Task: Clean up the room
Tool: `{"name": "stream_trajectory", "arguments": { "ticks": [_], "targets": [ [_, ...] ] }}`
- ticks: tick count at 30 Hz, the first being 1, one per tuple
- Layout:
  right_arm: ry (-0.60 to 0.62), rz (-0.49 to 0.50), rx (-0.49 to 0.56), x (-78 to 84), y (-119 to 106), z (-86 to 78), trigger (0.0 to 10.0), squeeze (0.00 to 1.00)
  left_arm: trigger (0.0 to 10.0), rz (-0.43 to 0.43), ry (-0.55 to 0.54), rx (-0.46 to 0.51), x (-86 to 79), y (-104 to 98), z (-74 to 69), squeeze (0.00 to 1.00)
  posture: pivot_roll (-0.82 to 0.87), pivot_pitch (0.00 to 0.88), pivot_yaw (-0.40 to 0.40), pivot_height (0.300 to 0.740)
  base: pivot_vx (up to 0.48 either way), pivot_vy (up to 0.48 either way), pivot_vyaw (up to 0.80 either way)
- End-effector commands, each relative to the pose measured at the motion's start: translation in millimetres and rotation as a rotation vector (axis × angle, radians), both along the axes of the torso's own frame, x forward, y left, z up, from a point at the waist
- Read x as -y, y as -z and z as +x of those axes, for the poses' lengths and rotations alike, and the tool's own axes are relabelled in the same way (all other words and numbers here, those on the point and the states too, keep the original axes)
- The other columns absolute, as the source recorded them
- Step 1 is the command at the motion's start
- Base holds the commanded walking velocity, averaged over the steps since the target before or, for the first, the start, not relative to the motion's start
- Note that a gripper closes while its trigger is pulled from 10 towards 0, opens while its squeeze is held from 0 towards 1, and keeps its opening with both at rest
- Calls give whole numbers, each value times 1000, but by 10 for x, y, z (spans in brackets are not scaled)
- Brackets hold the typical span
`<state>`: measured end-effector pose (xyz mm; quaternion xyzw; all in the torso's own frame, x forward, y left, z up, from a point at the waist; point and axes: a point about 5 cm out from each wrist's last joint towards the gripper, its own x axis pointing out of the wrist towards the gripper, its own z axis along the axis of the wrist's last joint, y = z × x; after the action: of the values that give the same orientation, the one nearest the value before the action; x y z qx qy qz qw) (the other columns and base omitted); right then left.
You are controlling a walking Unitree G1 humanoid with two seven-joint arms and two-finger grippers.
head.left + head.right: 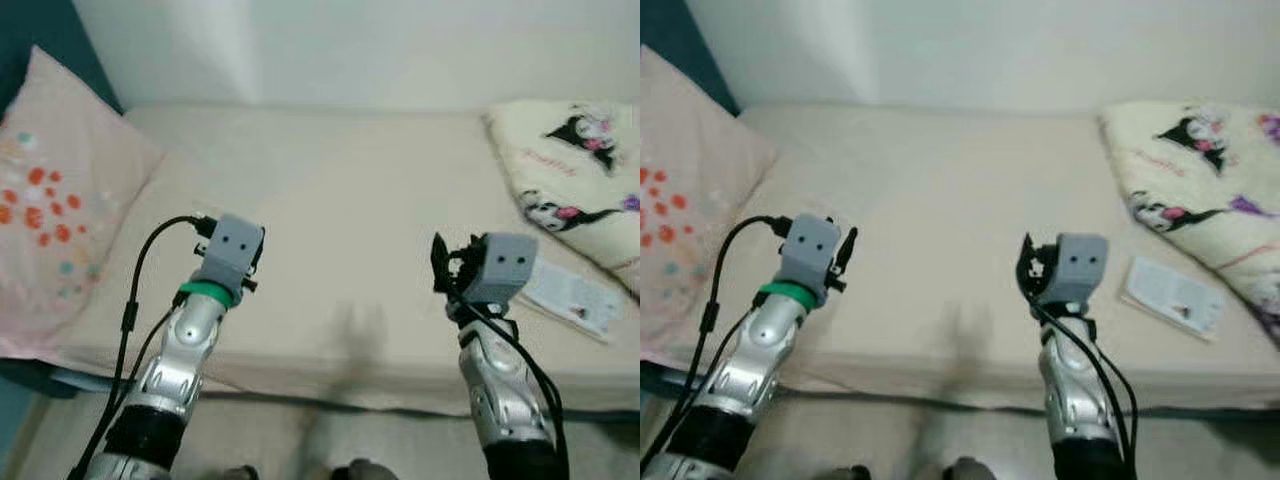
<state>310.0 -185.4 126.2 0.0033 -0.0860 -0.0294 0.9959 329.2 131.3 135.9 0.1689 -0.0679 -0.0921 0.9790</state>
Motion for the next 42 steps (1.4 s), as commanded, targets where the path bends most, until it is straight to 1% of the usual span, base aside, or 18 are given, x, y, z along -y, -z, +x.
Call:
{"name": "stream_trajectory", "arguments": {
  "ticks": [1,10,22,42],
  "targets": [
    [-9,20,-17,-47,35,1,10000,0,10000,13,-10,-19,-50,48,-11,0,-113,89,63,740,0,-307,0],
    [-16,22,-23,-75,53,-16,10000,0,10000,13,-15,-18,-55,54,-18,0,-109,95,61,740,0,-319,0],
    [-14,16,-27,-48,49,-30,10000,0,10000,5,-15,-22,-33,60,-23,0,-116,101,55,740,0,-363,0],
    [-21,10,-29,-54,36,-14,10000,0,10000,-4,-20,-23,-18,63,-13,0,-118,96,47,740,0,-340,0]
  ]
}}
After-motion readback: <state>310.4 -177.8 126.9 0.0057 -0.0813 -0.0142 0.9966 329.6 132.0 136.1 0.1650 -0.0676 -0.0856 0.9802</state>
